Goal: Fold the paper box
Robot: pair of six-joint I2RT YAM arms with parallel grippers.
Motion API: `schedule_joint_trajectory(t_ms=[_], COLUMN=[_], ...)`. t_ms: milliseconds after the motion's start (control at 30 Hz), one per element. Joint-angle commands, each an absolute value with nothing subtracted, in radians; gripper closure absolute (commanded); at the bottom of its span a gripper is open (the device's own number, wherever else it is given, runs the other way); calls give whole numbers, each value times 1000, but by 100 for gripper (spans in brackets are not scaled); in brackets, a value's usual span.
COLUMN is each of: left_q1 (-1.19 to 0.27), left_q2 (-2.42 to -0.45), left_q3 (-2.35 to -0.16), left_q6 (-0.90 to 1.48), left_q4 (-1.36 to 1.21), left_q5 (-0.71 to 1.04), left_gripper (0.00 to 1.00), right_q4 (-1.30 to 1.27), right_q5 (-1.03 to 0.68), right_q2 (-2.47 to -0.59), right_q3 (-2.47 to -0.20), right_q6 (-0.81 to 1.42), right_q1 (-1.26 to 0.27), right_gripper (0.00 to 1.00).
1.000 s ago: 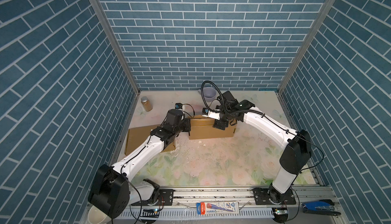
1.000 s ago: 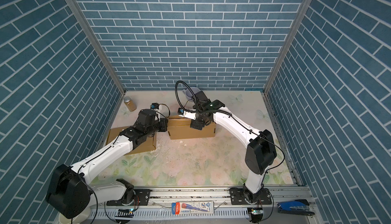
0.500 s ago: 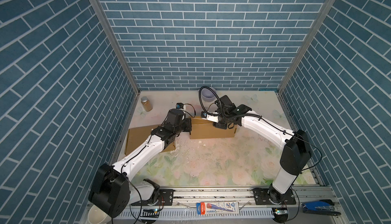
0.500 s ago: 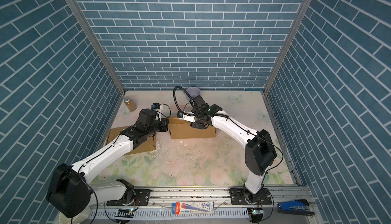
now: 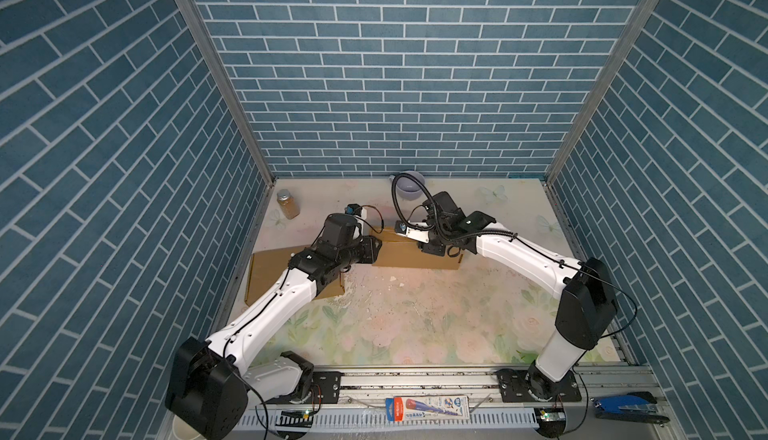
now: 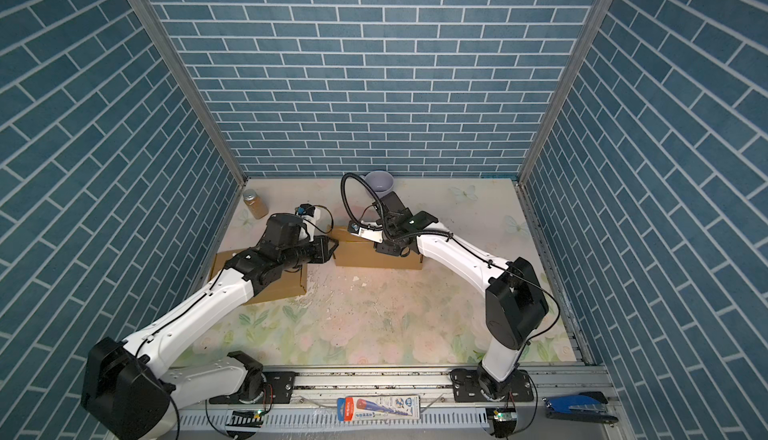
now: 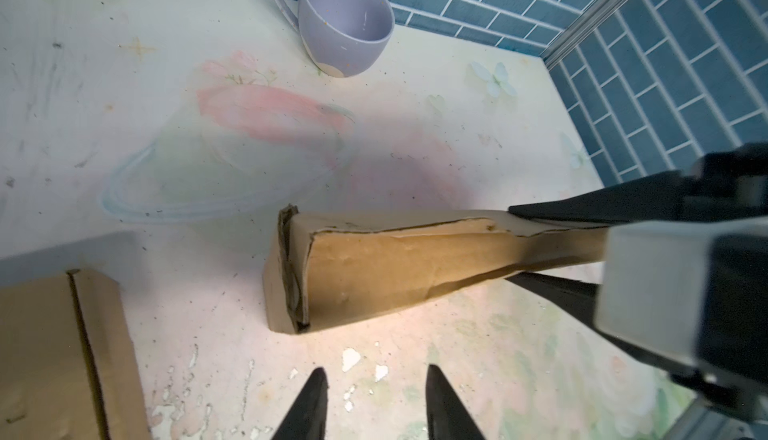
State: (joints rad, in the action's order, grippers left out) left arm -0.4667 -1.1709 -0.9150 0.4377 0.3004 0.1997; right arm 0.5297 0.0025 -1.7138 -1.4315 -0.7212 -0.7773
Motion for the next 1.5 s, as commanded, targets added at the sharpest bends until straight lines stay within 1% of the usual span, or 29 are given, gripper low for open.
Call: schedule_joint_trajectory(t_ms=[0, 100, 233, 333, 567, 667, 767, 867, 933, 1033, 1100, 1300, 1367, 1467], left_q1=[-419, -351, -291, -288, -319, -327, -325, -326, -327, -324, -324, -323, -323, -317], left_q2=[-1115, -1094, -1143, -1214, -1342, -1369, -1387, -1407, -1414, -1411, -1411, -1432, -1439, -1436], left_q3=[-978, -995, -1029, -1077, -1141, -1149, -1148, -1155, -1155, -1135, -1120, -1095, -1092, -1089], left_q6=[447, 476, 513, 523, 517, 493, 467, 444, 427, 408, 398, 393, 387, 370], left_q4=[351, 331, 302, 305, 298, 319, 332, 342, 357, 370, 370, 348, 348, 362], left_q5=[252, 310, 374, 396, 435, 432, 420, 426, 418, 408, 405, 404, 406, 399], left_gripper=[50, 46, 45, 42, 43, 46, 53, 65, 74, 80, 81, 82, 83, 82], right_q4=[542, 539, 542, 545, 548, 550, 553, 557, 565, 599, 606, 595, 591, 579], right_q5=[15, 14, 20, 24, 34, 36, 38, 35, 35, 17, -1, 12, 19, 46], right_q2=[-1707, -1708, -1712, -1711, -1715, -1716, -1713, -1714, -1713, -1706, -1696, -1702, -1715, -1724], right_q3=[-1384, -1379, -1377, -1378, -1380, -1382, -1380, -1385, -1391, -1426, -1445, -1479, -1479, -1457], right_q6=[-689, -687, -688, -687, -678, -676, -673, -667, -657, -624, -606, -611, -611, -621], right_q1=[-781, -784, -787, -788, -797, -797, -798, -798, -799, -798, -799, -821, -825, -829], right_gripper=[66, 67, 67, 68, 67, 67, 67, 66, 64, 58, 54, 54, 56, 64])
